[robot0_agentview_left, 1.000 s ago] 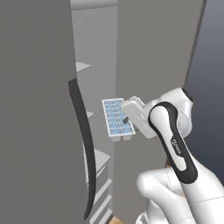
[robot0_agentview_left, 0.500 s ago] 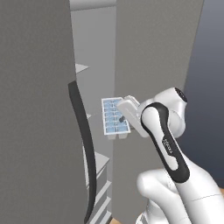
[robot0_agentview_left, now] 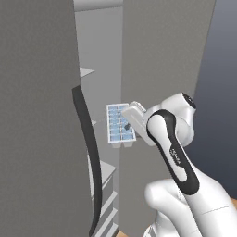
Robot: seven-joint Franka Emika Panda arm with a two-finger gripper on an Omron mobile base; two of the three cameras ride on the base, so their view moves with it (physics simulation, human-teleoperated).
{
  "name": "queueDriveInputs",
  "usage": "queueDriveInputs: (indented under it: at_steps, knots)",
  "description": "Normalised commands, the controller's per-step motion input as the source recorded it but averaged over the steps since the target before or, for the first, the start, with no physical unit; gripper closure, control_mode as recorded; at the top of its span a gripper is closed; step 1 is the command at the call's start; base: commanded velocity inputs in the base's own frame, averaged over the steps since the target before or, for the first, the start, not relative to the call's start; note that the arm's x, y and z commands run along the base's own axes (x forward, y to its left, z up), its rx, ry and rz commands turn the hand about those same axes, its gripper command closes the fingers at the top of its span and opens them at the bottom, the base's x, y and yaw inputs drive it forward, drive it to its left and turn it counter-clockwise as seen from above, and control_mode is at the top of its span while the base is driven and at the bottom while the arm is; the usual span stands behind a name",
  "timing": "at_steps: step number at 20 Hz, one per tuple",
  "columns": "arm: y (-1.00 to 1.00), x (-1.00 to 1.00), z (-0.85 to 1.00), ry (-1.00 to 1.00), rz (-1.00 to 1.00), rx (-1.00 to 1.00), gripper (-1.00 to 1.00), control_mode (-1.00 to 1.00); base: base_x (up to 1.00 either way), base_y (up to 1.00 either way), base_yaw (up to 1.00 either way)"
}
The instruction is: The ice cube tray has been filled with water. Take the tray and place it in the freezer to make ice. Close the freezer door after placing the tray.
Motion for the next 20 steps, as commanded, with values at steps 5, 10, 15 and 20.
queueDriveInputs:
  at_steps: [5, 10, 15, 20]
  knots:
    - [0.01, 0.00, 0.00, 0.01, 0.00, 0.00, 1.00, -1.00, 0.00, 0.00, 0.00]
    - [0.11, 0.03, -0.01, 0.05, 0.00, 0.00, 1.00, -1.00, 0.00, 0.00, 0.00]
    - [0.19, 0.01, -0.05, 0.04, 0.00, 0.00, 1.00, -1.00, 0.00, 0.00, 0.00]
    - [0.10, 0.00, -0.03, 0.01, 0.02, 0.00, 1.00, -1.00, 0.00, 0.00, 0.00]
